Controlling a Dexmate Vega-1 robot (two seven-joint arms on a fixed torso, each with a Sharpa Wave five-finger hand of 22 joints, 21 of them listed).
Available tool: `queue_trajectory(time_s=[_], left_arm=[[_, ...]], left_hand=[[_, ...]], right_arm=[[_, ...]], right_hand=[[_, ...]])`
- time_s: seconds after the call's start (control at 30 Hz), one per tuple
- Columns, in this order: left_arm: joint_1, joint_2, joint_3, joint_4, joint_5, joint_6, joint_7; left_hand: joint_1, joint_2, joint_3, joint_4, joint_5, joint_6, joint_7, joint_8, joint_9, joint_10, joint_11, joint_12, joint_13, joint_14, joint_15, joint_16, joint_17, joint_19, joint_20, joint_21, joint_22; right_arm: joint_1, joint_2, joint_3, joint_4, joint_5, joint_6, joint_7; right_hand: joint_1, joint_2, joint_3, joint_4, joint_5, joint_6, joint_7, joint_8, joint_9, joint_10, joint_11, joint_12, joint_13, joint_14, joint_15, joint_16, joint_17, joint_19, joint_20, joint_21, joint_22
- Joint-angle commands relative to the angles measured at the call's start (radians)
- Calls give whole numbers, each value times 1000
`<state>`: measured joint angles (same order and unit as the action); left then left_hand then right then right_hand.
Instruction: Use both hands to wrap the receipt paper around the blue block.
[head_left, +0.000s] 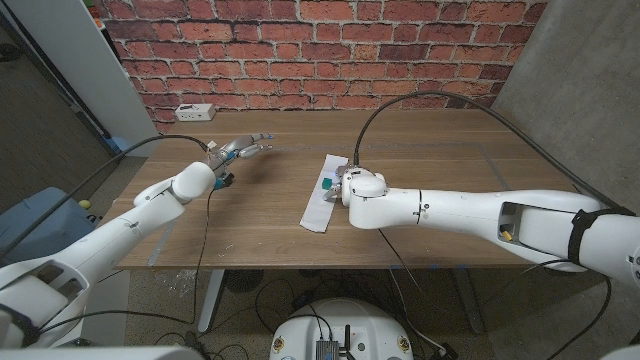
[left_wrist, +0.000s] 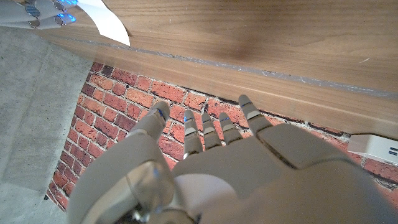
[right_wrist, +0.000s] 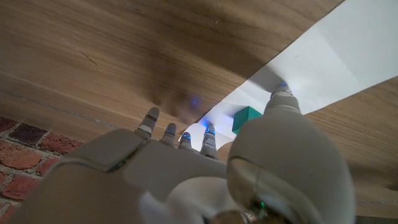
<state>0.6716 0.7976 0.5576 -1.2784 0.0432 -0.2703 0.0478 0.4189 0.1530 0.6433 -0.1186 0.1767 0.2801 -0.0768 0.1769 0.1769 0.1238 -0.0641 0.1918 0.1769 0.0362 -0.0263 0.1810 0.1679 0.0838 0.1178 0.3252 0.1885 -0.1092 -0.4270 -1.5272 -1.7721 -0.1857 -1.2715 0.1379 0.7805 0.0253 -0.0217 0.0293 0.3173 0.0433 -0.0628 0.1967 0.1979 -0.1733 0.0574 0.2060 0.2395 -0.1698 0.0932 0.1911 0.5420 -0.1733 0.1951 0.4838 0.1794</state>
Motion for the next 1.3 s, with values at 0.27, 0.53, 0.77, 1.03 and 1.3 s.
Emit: queue_trajectory(time_s=[0.27,0.53,0.77,1.03,1.3], left_arm=[[9,6,-5,-20,-5,6,0],[12,8,-4,-32,-10,5,-13],[33,20,-12,-74,-4,33,-1],[49,31,-18,-109,13,61,18],[46,36,-2,-133,93,65,59]], left_hand=[[-17,-5,-18,6,-1,-12,-4,1,3,-3,1,0,3,-5,-26,-1,3,5,-2,-2,4],[-43,-7,-39,23,-5,-16,-3,2,4,-5,1,0,3,-6,-20,2,7,2,2,-5,5],[-68,-9,-54,40,-7,-23,-3,2,4,-5,3,2,4,-7,-14,3,9,-1,4,-8,6],[-78,-8,-56,43,-4,-23,-16,3,4,-5,-1,3,4,-7,14,0,5,-26,22,-20,6],[-71,-5,-52,28,0,-20,-58,5,2,-6,-12,3,3,-13,23,-4,1,-72,27,-42,6]], right_arm=[[191,-48,-236,-3,-29,199,142],[215,-107,-281,-68,-201,339,203],[168,-138,-214,-86,-325,420,283],[-20,-185,12,-95,-368,502,204],[-171,-192,196,-104,-402,566,142]], right_hand=[[32,-7,-8,-21,14,9,-10,4,2,-83,-4,15,0,-78,-22,20,-20,-35,-17,5,1],[72,-25,-15,-49,29,14,-23,4,1,-59,-24,23,-3,-23,-46,34,-45,45,-49,16,0],[100,-38,-23,-68,39,20,-36,4,0,-25,-55,32,-5,19,-68,43,-65,99,-83,21,0],[67,-24,-35,-48,44,12,-12,0,0,-15,-49,35,-6,52,-68,52,-74,129,-69,21,0],[36,-24,-50,-32,44,0,-10,-4,1,-7,-51,36,-7,79,-73,60,-80,147,-63,20,0]])
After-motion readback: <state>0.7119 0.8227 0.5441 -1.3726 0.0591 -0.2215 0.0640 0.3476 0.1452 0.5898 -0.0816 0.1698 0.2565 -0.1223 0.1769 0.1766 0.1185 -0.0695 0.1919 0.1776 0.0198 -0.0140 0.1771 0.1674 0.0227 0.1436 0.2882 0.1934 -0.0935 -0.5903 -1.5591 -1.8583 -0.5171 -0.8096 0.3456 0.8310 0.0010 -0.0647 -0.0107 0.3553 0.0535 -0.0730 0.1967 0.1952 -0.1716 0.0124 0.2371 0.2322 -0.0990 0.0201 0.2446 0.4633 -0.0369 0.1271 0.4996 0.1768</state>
